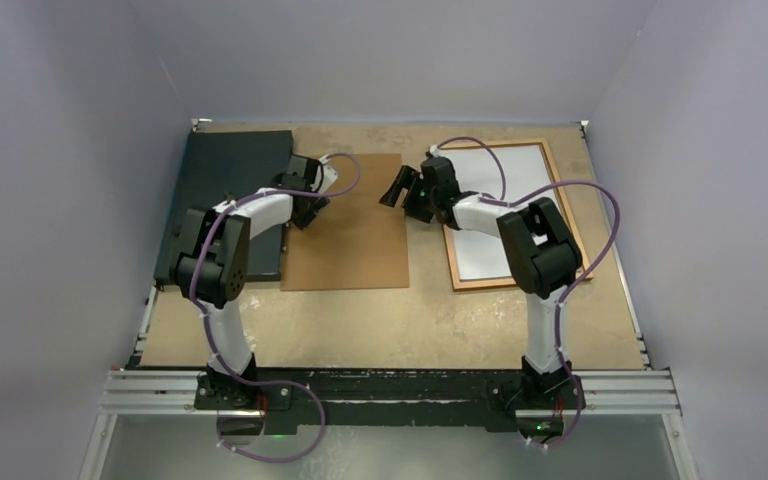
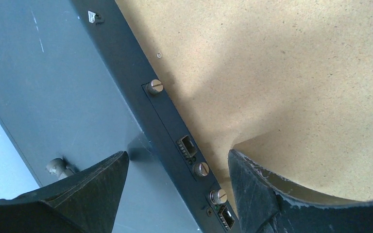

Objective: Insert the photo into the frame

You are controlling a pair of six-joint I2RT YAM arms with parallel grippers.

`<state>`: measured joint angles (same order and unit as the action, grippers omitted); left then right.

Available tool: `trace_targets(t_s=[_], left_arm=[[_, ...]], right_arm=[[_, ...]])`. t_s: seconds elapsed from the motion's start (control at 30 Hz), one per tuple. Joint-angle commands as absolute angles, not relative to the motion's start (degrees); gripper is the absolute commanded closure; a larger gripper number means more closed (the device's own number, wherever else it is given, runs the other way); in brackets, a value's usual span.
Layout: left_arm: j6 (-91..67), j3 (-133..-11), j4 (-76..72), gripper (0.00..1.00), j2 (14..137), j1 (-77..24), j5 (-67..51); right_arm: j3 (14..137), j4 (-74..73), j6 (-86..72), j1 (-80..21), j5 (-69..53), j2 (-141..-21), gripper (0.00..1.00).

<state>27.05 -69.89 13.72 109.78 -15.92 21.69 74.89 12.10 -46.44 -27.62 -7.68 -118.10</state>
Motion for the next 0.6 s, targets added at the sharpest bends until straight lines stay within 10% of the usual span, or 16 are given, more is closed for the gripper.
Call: trace_targets(t_s=[0.0,0.57], left_arm=[[26.1,-68.8,15.4,0.26,112.2,-15.6,18.7],[25.2,-70.2,17.5,0.29,112.1,-15.7,15.5]], right_arm=[[71.6,21.9,-52.6,-28.9,-21.9,-115.7,0.18],[55.5,52.1,-70.6,-28.8,-33.4,-107.7,0.27]])
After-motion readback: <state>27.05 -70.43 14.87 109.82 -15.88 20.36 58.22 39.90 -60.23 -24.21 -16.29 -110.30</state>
